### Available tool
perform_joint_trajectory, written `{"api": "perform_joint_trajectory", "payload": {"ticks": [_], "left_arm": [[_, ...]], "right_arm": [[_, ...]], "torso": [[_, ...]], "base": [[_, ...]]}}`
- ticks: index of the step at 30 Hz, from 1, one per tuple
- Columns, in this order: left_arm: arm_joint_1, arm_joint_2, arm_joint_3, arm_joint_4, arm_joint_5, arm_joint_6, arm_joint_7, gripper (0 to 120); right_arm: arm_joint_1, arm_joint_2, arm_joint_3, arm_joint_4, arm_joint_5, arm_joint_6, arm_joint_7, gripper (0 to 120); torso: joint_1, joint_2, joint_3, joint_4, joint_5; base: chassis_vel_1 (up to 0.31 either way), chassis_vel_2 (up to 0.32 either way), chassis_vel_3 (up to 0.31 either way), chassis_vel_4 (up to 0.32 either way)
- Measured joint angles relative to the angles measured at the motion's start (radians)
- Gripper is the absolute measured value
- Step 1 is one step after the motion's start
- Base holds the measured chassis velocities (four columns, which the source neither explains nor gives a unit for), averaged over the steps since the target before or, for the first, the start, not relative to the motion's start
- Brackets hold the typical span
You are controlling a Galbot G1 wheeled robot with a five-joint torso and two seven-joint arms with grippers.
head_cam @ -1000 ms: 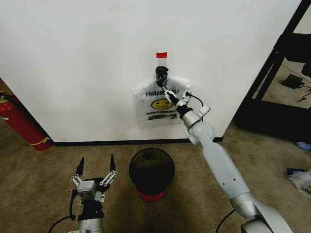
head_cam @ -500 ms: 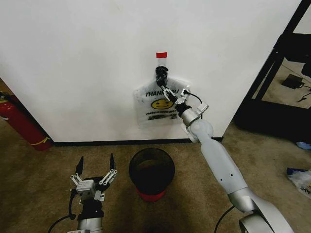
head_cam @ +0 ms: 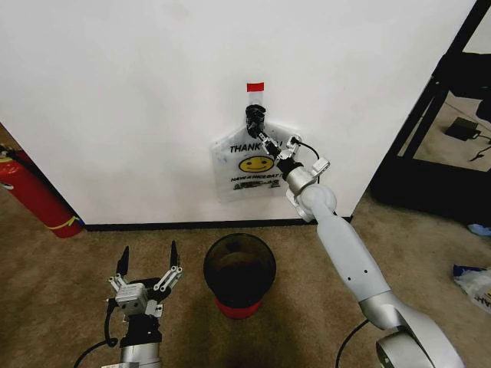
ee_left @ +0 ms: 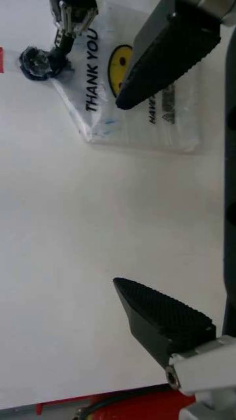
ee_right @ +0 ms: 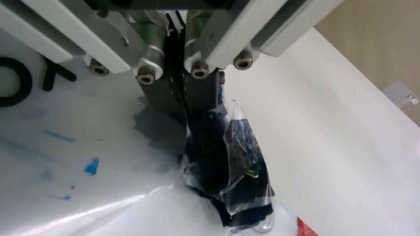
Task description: Pick up the garbage bag from the wall and place it over the trash bin.
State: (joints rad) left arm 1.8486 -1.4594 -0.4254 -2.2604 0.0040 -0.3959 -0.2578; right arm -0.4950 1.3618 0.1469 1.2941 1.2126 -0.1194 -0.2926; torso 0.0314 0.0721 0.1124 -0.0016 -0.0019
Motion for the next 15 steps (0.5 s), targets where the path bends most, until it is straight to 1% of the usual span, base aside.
{"api": "perform_joint_trajectory", "payload": {"ticks": [9, 12, 15], "left_arm": [[0.006, 0.003, -0.001, -0.011, 0.0, -0.002, -0.003, 100], [0.008, 0.006, -0.002, -0.011, 0.0, -0.002, -0.01, 100], [0.004, 0.008, -0.002, -0.009, -0.002, -0.001, -0.015, 100]], "right_arm": [[0.001, -0.001, -0.002, 0.01, 0.01, 0.0, 0.005, 0], [-0.016, -0.007, -0.002, 0.039, 0.013, 0.0, 0.008, 0], [-0.059, -0.03, -0.005, 0.096, 0.018, -0.002, 0.014, 0]], "torso": [[0.0, 0.0, 0.0, 0.0, 0.0], [0.0, 0.0, 0.0, 0.0002, 0.0], [0.0, 0.0, 0.0, 0.0, 0.0001]], "base": [[0.0, 0.0, 0.0, 0.0], [0.0, 0.0, 0.0, 0.0], [0.0, 0.0, 0.0, 0.0]]}}
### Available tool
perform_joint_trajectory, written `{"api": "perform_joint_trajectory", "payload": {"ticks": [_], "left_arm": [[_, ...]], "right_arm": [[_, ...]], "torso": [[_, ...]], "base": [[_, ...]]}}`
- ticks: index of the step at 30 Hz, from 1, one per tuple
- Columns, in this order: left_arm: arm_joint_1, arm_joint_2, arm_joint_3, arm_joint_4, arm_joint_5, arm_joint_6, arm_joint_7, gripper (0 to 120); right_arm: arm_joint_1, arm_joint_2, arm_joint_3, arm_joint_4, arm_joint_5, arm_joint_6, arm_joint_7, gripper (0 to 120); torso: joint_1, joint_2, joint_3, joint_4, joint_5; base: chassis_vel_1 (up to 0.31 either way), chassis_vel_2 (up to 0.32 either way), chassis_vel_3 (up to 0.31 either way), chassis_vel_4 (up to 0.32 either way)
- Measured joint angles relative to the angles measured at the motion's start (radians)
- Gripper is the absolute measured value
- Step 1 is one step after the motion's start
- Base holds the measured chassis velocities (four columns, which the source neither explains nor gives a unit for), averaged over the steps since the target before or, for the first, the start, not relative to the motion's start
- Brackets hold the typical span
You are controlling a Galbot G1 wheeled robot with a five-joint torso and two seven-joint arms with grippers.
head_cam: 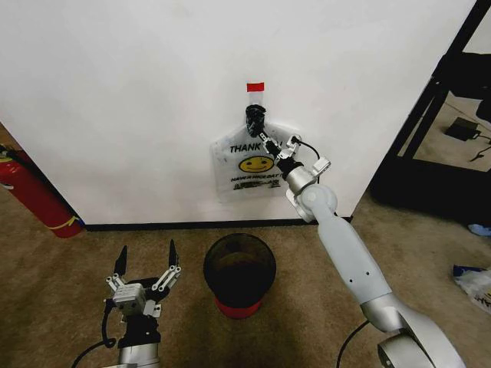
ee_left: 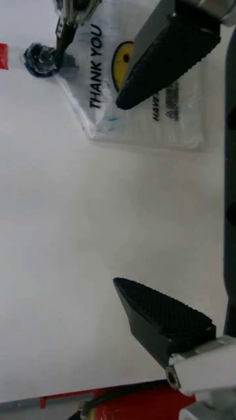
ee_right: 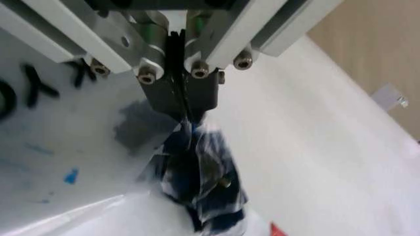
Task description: Pick up the garbage bag from the wall and place it over the trash bin.
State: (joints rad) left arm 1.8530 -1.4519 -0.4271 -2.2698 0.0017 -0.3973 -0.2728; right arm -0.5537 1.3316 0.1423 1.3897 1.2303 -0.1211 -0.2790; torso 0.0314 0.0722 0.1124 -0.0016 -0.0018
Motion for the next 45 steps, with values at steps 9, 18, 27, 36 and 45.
{"api": "perform_joint_trajectory", "payload": {"ticks": [9, 18, 27, 36, 45], "left_arm": [[-0.013, 0.005, 0.012, 0.011, -0.002, 0.003, 0.0, 100], [-0.014, 0.021, 0.013, 0.013, -0.016, 0.002, 0.0, 100], [-0.017, 0.024, 0.018, 0.016, -0.02, 0.001, 0.0, 100], [-0.024, 0.033, 0.023, 0.026, -0.025, -0.006, 0.0, 100], [-0.03, 0.048, 0.023, 0.037, -0.046, -0.017, 0.0, 100]], "right_arm": [[-0.095, -0.051, 0.004, 0.132, 0.005, -0.006, 0.011, 0], [-0.237, -0.087, 0.027, 0.256, -0.012, -0.009, 0.013, 0], [-0.34, -0.103, 0.049, 0.333, -0.032, -0.01, 0.013, 0], [-0.505, -0.1, 0.094, 0.465, -0.119, -0.008, -0.011, 0], [-0.655, -0.111, 0.123, 0.547, -0.227, 0.014, -0.042, 0]], "torso": [[0.0, 0.0, 0.0, 0.0002, 0.0], [0.0, 0.0, 0.0, 0.0, 0.0001], [0.0, 0.0, 0.0, 0.0001, 0.0], [0.0, 0.0, 0.0, 0.0001, -0.0001], [0.0, 0.0, 0.0, 0.0, -0.0002]], "base": [[0.0, 0.0, 0.0, 0.0], [0.0, 0.0, 0.0, 0.0], [0.0, 0.0, 0.0, 0.0], [0.0, 0.0, 0.0, 0.0], [0.0, 0.0, 0.0, 0.0]]}}
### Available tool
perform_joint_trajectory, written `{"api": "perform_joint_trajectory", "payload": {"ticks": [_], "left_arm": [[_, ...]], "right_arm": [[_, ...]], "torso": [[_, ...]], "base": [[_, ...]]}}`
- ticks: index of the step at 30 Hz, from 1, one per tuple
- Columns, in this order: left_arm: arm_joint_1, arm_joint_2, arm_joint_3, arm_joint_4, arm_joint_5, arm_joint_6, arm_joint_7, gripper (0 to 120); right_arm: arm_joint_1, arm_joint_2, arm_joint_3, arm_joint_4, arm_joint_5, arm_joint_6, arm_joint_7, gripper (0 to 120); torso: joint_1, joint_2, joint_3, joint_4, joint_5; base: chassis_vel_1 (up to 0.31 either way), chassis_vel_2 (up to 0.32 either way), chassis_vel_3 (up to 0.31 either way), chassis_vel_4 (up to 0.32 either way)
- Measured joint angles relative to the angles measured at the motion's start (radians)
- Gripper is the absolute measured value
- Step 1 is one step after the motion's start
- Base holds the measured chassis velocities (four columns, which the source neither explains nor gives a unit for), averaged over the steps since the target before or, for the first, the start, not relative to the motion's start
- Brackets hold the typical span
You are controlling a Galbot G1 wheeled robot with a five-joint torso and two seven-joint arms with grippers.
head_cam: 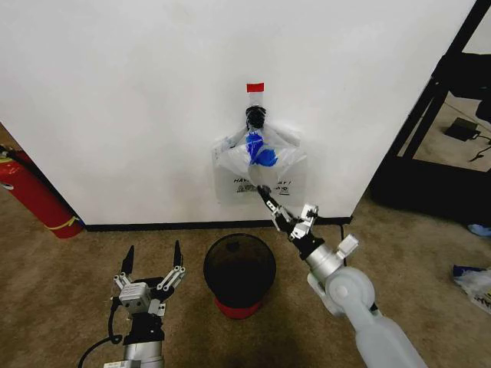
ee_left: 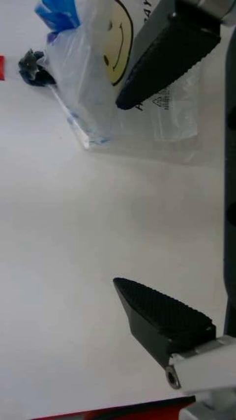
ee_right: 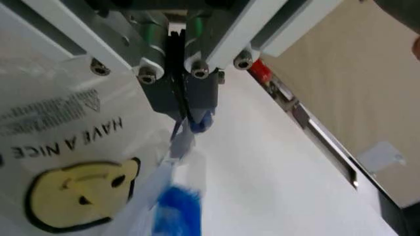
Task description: Pick up the garbage bag from the wall and place it over the trash bin.
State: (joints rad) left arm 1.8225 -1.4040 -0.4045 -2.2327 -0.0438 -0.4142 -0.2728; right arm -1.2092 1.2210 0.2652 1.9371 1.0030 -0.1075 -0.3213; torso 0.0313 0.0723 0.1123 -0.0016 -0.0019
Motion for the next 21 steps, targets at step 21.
{"api": "perform_joint_trajectory", "payload": {"ticks": [21], "left_arm": [[0.002, 0.008, 0.0, 0.013, -0.016, -0.024, -0.001, 100]], "right_arm": [[-0.191, -0.015, 0.025, 0.036, -0.206, 0.085, -0.087, 0]], "torso": [[0.0, 0.0, 0.0, 0.0001, 0.0001]], "base": [[0.0, 0.0, 0.0, 0.0]]}}
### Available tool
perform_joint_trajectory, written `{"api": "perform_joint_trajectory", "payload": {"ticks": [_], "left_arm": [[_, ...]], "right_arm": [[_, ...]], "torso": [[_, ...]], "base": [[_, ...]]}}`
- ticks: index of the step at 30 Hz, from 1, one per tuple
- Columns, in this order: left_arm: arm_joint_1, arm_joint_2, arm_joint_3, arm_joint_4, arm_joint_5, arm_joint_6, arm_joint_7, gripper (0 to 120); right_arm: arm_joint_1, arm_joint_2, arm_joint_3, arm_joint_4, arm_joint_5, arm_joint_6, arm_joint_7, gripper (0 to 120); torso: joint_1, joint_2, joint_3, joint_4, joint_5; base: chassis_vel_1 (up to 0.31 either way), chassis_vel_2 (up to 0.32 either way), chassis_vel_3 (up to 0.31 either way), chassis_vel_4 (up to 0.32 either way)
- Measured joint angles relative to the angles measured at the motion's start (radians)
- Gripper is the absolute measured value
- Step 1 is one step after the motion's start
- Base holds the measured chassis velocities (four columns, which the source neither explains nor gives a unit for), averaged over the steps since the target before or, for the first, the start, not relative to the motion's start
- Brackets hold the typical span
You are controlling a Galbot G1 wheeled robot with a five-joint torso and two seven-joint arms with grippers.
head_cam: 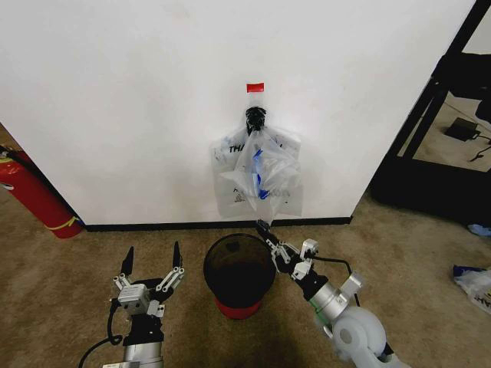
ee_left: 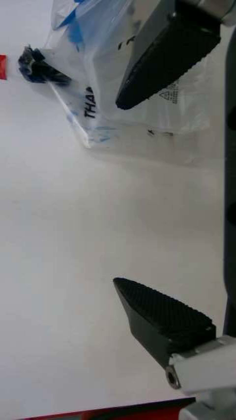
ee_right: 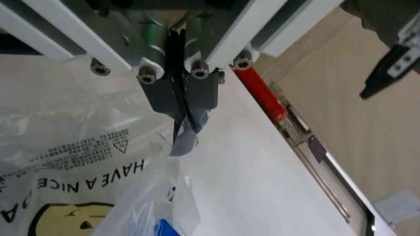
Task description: Pick up the garbage bag from the wall and place it over the trash bin.
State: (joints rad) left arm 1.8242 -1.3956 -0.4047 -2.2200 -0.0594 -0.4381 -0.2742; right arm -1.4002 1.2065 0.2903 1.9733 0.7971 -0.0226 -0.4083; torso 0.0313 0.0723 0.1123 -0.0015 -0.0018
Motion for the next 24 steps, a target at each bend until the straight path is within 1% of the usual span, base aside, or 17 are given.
{"api": "perform_joint_trajectory", "payload": {"ticks": [6, 13, 24], "left_arm": [[0.0, 0.002, -0.001, 0.0, -0.001, -0.001, 0.0, 100], [-0.001, 0.004, -0.001, -0.001, -0.003, -0.001, 0.0, 100], [-0.007, 0.003, 0.0, 0.005, -0.004, 0.0, 0.0, 100]], "right_arm": [[-0.033, 0.006, 0.004, -0.013, -0.081, 0.047, -0.044, 0], [-0.037, 0.01, 0.01, -0.04, -0.113, 0.071, -0.051, 0], [-0.033, 0.014, 0.011, -0.047, -0.142, 0.084, -0.056, 0]], "torso": [[0.0, 0.0, 0.0, 0.0, 0.0], [0.0, 0.0, 0.0, 0.0, 0.0], [0.0, 0.0, 0.0, 0.0, 0.0]], "base": [[0.0, 0.0, 0.0, 0.0], [0.0, 0.0, 0.0, 0.0], [0.0, 0.0, 0.0, 0.0]]}}
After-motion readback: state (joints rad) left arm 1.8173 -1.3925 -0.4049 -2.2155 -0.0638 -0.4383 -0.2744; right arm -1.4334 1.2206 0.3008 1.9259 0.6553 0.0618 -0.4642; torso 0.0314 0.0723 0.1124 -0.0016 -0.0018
